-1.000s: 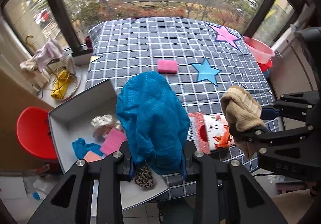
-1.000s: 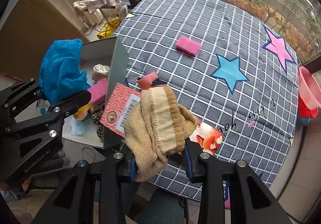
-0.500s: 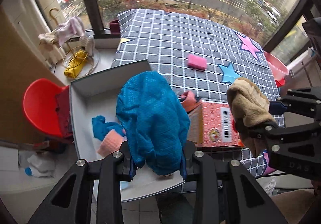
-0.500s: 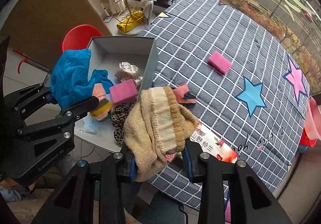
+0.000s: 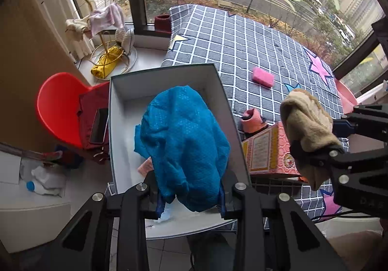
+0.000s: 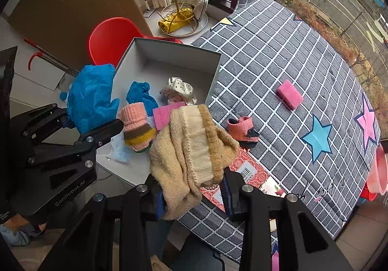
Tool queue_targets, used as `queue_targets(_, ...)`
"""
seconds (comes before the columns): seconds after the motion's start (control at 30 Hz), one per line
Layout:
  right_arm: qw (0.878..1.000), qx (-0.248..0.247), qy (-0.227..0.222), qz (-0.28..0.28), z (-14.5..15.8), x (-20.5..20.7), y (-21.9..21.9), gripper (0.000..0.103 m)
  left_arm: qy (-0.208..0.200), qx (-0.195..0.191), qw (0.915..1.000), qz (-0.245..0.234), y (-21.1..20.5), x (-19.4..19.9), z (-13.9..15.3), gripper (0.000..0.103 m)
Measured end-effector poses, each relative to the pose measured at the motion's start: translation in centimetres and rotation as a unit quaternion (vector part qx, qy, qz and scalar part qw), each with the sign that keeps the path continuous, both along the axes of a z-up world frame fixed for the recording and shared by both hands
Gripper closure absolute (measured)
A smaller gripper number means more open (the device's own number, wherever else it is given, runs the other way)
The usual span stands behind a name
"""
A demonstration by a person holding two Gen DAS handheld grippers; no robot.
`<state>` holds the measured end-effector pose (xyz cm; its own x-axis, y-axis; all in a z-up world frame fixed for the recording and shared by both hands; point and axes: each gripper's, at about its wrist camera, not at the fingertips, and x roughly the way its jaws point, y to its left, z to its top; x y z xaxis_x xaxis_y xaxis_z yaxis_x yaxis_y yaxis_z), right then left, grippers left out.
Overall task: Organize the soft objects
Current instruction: 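Carry the blue cloth and beige sock with both grippers over the white box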
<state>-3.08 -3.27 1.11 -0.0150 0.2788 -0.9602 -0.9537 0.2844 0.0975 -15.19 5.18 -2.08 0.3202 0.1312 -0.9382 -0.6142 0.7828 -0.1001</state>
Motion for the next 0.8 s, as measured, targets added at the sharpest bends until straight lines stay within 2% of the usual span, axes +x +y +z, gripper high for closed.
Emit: queue_targets(0.8, 0.999, -0.033, 0.024, 0.022, -2.5, -1.1, 4.0, 0.066, 0.025, -0.032, 0.9985, 0.036, 2.3, -2.1, -2.8, 0.068)
